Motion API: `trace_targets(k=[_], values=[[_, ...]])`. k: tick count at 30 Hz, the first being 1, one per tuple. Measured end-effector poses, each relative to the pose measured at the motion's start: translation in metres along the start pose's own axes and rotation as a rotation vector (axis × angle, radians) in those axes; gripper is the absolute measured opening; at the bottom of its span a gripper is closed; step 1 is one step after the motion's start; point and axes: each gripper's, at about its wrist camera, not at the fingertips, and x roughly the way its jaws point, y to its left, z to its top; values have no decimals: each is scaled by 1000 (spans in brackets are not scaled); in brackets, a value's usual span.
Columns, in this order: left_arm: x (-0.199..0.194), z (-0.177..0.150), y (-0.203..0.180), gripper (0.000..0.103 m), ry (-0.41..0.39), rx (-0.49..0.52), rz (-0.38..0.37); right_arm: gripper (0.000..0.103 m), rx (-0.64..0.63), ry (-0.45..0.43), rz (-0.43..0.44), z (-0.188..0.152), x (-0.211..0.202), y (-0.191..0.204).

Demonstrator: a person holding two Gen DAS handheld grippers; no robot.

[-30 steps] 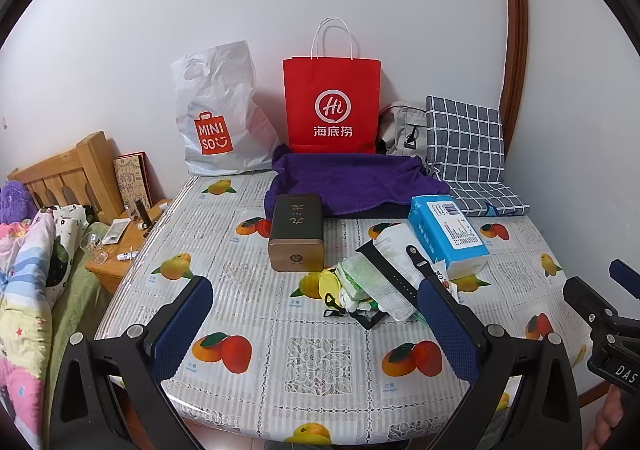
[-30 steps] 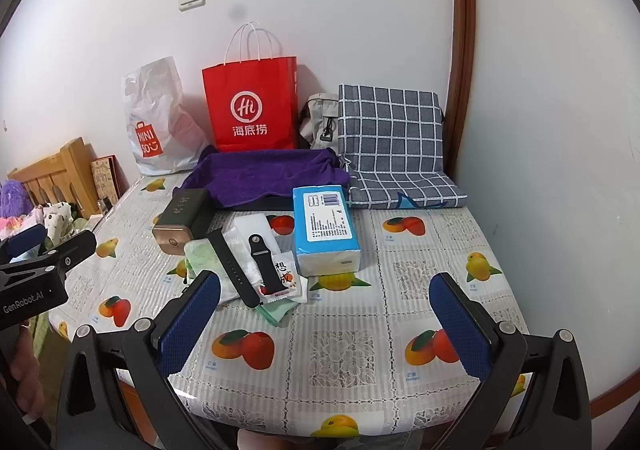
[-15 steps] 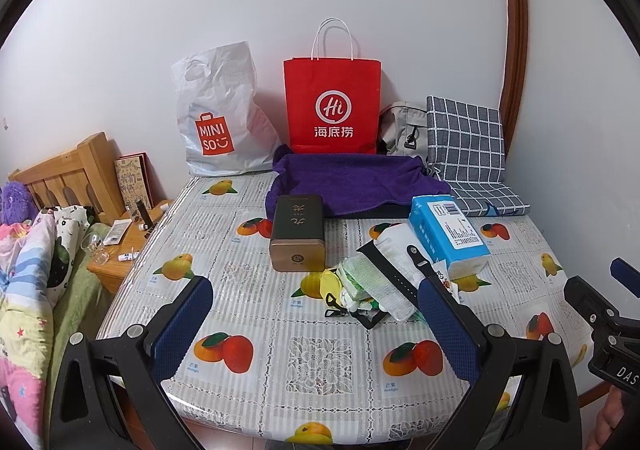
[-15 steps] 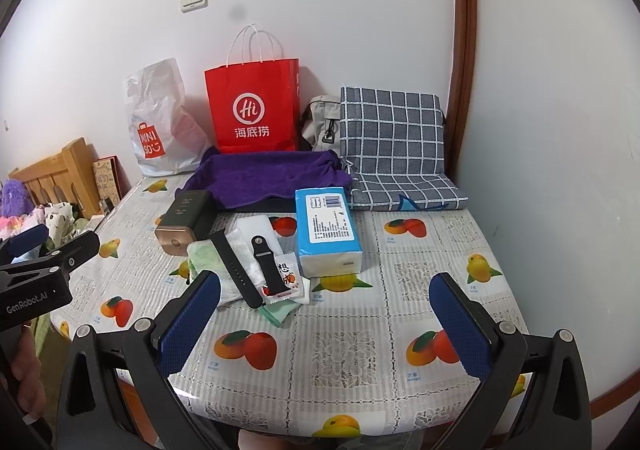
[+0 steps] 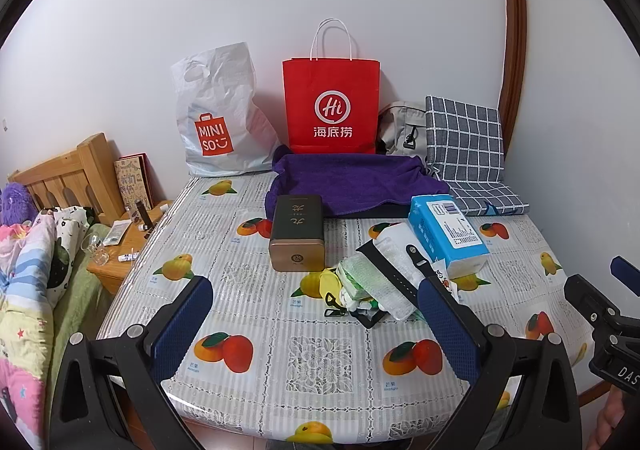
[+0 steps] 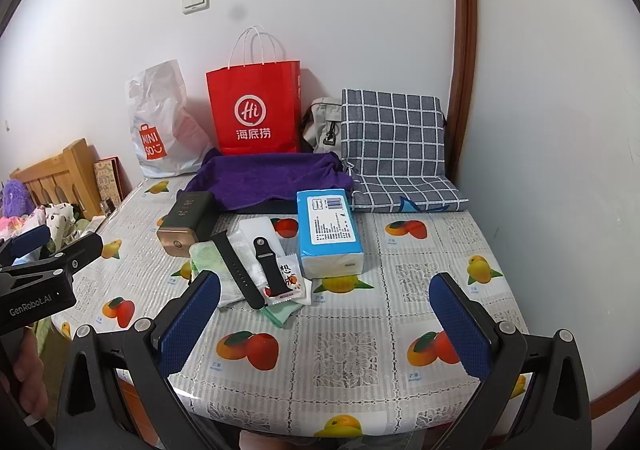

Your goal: Organize soft objects

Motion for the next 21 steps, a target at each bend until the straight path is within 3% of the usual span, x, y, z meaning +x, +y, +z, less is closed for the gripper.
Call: trace_targets(k=[16, 21], values=[[-6, 8, -3, 103, -1, 10, -11, 103, 5, -13, 12, 1, -3, 0], [10, 4, -3, 103, 16, 22, -8, 103, 21, -16, 30, -3, 3, -4]])
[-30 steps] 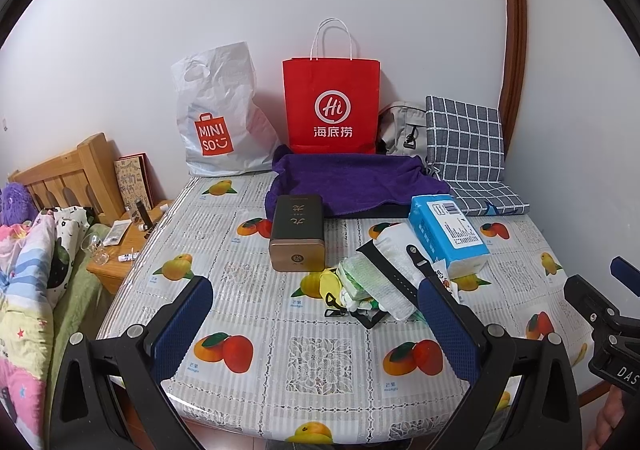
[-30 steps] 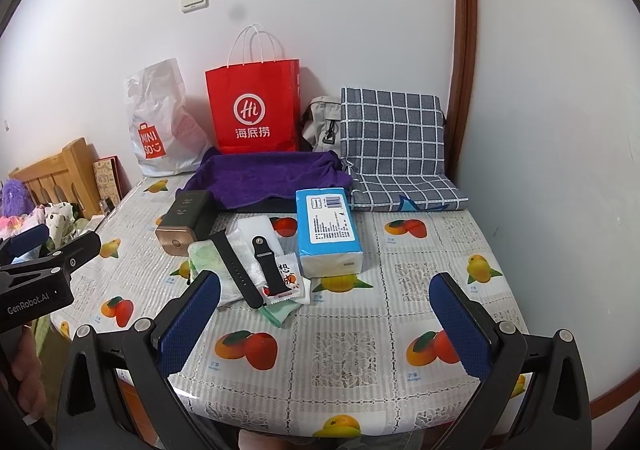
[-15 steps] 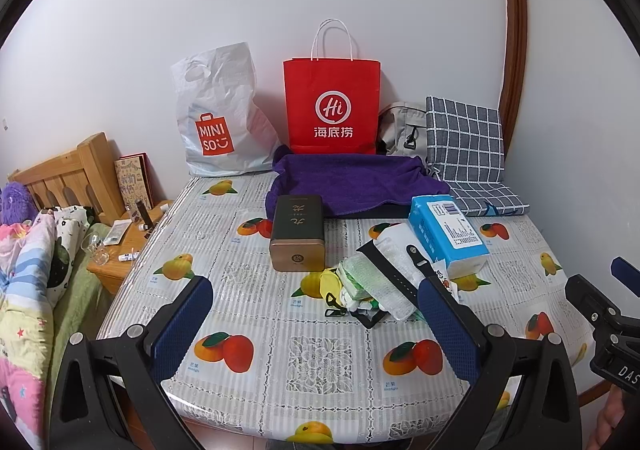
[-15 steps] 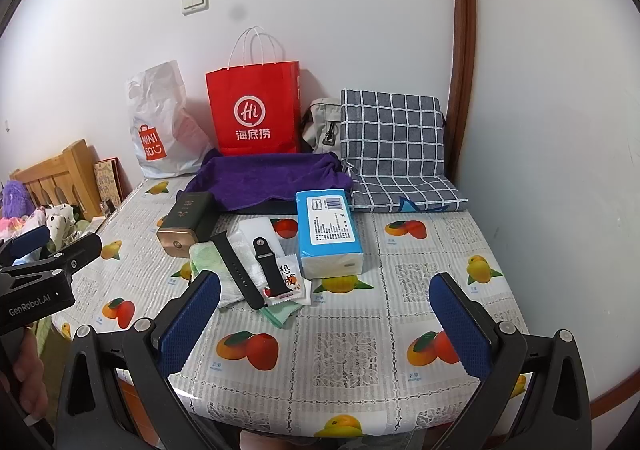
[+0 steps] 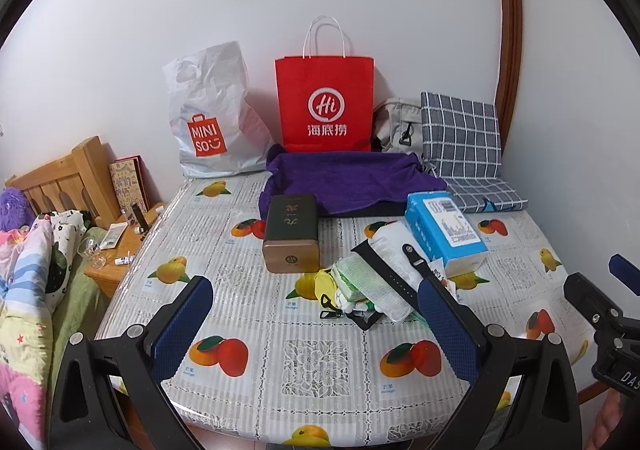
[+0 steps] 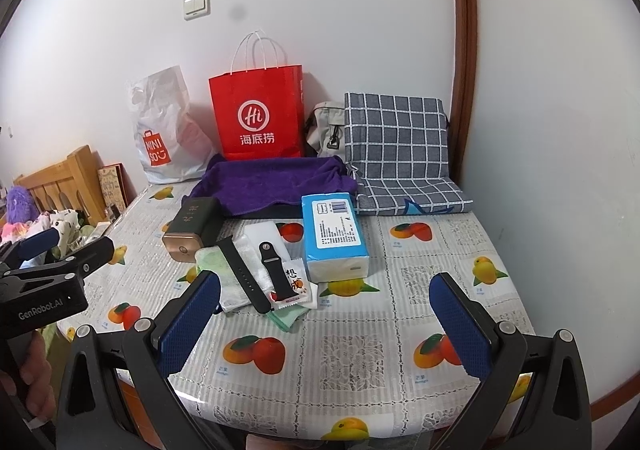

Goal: Organize soft objects
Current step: 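Lower the right tool onto the short black watch band and close it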

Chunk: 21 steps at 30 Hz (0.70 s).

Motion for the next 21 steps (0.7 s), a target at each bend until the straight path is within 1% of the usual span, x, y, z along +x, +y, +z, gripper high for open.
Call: trace_targets(k=[6, 9, 10, 11, 13, 14, 16, 18, 19, 20, 21], values=[[35, -10, 4, 103, 69, -9, 2, 103, 52, 31, 36, -8, 25, -11], [56, -17, 6, 103, 114, 1, 8, 103, 68, 59, 73, -10, 47, -17], [60, -19, 5, 102, 125, 5, 8, 103, 71, 71, 82, -10, 55, -18], [67, -22, 6, 97, 142, 10, 3, 103, 73, 79, 83, -10, 63, -19], [79, -28, 5, 92, 167, 11, 9, 102, 64, 81, 84, -11, 75, -19], [85, -30, 7, 92, 179, 5, 10, 102, 53, 82, 90, -11, 82, -18], [95, -34, 9, 92, 195, -7, 2, 99, 27, 92, 111, -13, 94, -16], [104, -37, 11, 92, 214, -13, -1, 91, -2, 111, 148, -14, 107, -10], [110, -39, 13, 92, 219, -16, 4, 90, -16, 120, 163, -16, 114, -8], [113, -40, 15, 92, 226, -17, 10, 86, -27, 125, 173, -17, 119, -7], [118, -41, 16, 92, 233, -19, 18, 80, -36, 130, 178, -18, 123, -5]])
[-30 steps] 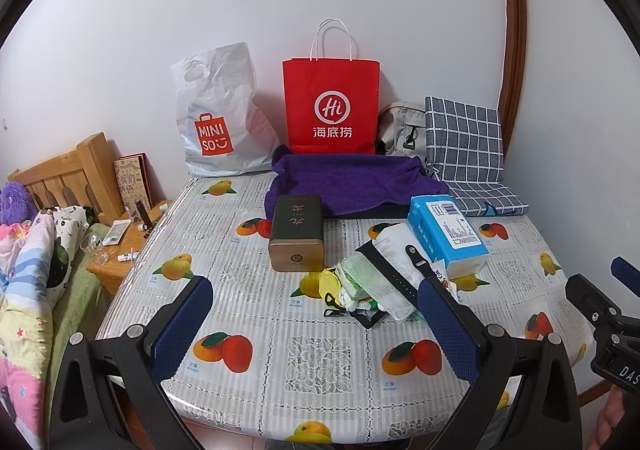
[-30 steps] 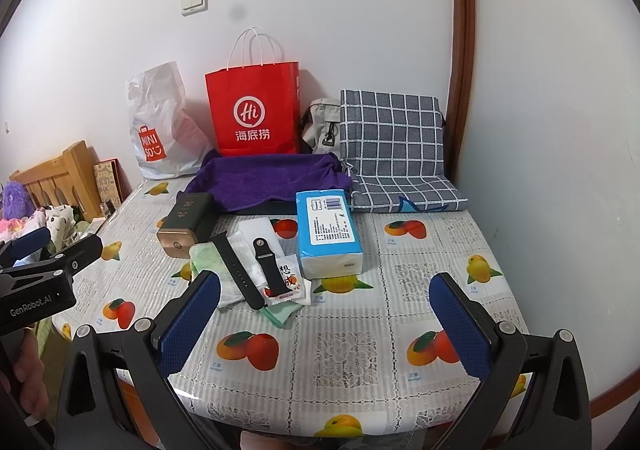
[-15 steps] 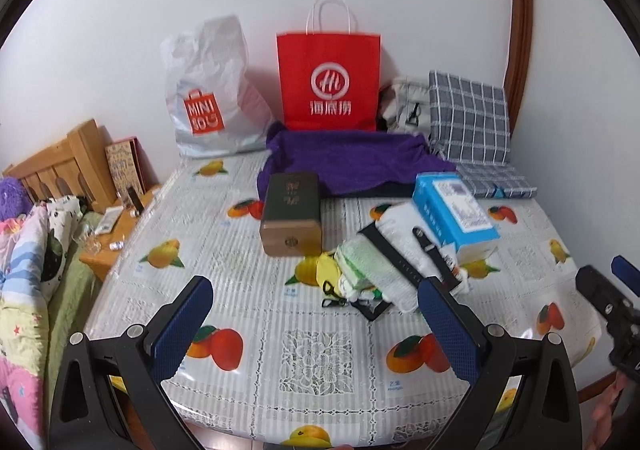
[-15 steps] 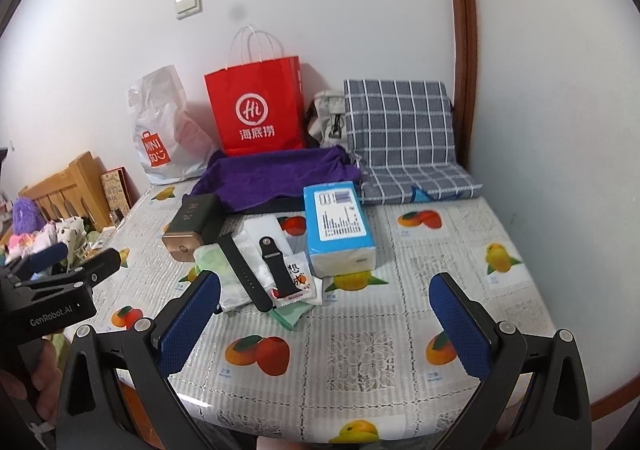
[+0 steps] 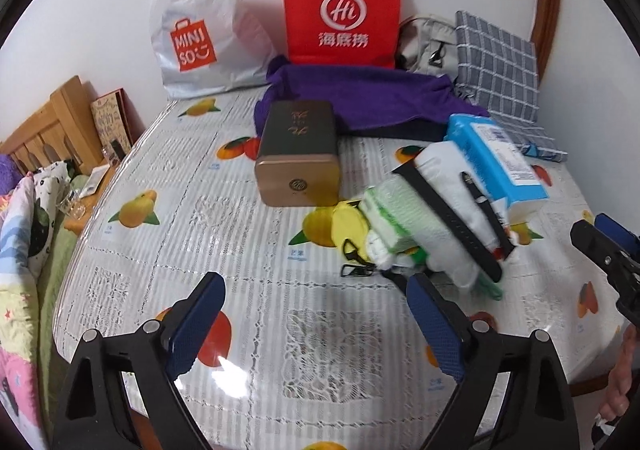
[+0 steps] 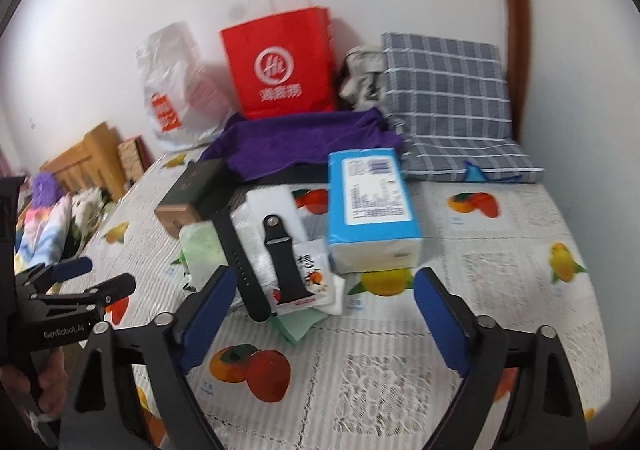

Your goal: Organize soft objects

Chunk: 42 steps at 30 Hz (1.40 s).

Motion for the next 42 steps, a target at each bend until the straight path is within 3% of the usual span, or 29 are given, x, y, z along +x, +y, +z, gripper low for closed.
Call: trace_targets(k=[5, 14, 18, 27, 30, 34, 42], values=[[23, -3, 8, 92, 49, -27, -11, 49, -42, 56, 41, 0, 32, 9], [39, -2, 15, 92, 67, -49, -60, 43, -114, 114, 60, 0, 71, 26], [44, -2, 19, 92, 71, -60, -89, 29, -95, 149, 56, -1, 88, 22], [55, -1, 28, 92, 83, -77, -124, 27, -101, 180, 60, 1, 107, 26], [56, -1, 30, 92, 83, -85, -127, 22, -110, 178, 80, 3, 106, 28], [56, 0, 34, 92, 85, -94, -127, 21, -75, 147, 110, 8, 90, 24], [49, 5, 33, 92, 78, -93, -124, 21, -62, 107, 89, 4, 54, 11]])
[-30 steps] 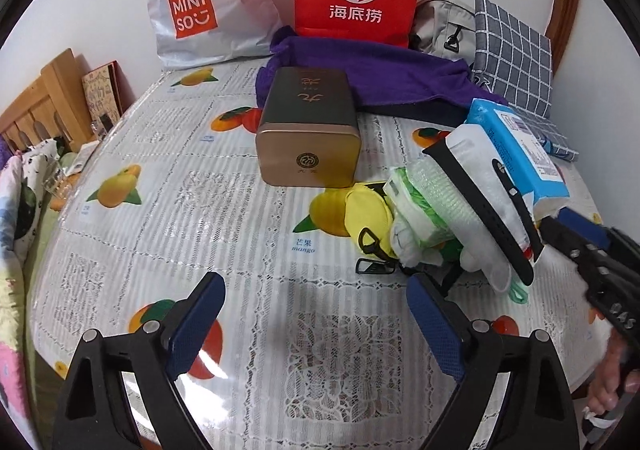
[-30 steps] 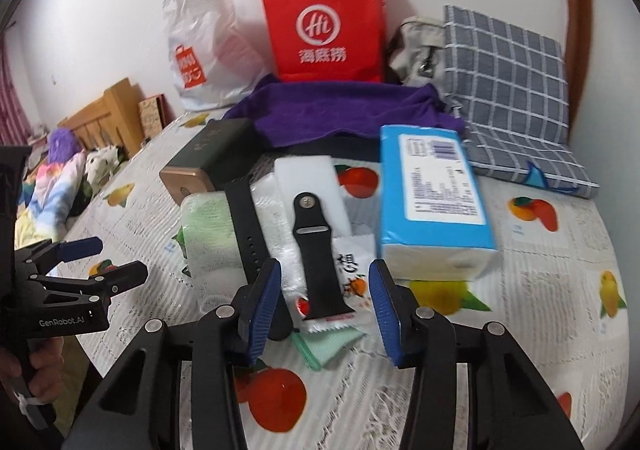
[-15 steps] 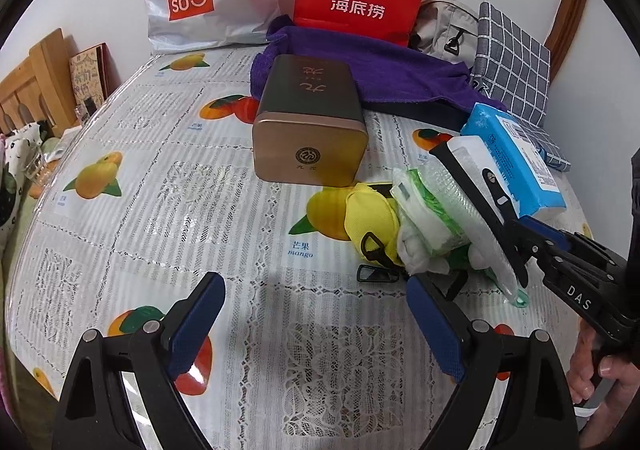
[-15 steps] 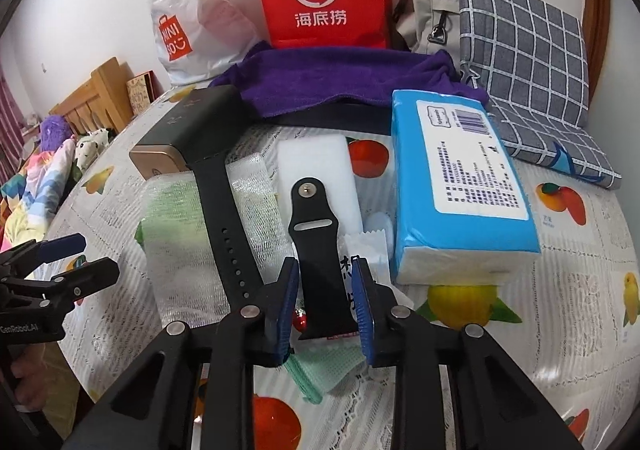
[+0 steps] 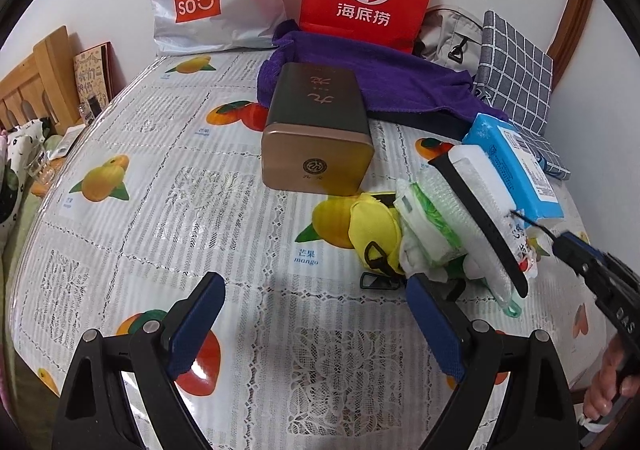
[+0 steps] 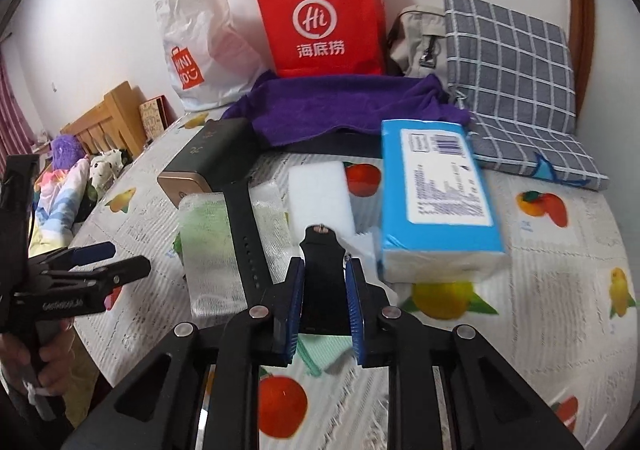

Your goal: Organize soft objects

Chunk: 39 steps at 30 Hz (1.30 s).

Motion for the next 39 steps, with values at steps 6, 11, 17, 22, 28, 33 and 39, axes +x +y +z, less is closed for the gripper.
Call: trace_targets(k=[6, 11, 17, 22, 28, 33, 39], values=[[-1, -1, -6, 92, 7, 10, 11, 21, 0, 58, -34, -30, -4, -21], [1, -2, -8, 92, 14, 9, 27, 21, 12, 129, -49, -59, 3, -39], [4, -3, -10, 92, 25, 16, 40, 45, 7, 140, -58, -72, 17, -46], [4, -2, -9, 92, 24, 10, 48, 46, -63, 97, -106, -74, 22, -34], [4, 0, -10, 92, 21, 11, 34, 21, -27, 94, -56, -70, 20, -40], [5, 4, -16, 92, 17, 28, 27, 21, 19, 76, -41, -65, 12, -50], [2, 13, -29, 91, 1, 35, -25, 21, 58, 48, -58, -58, -3, -65]])
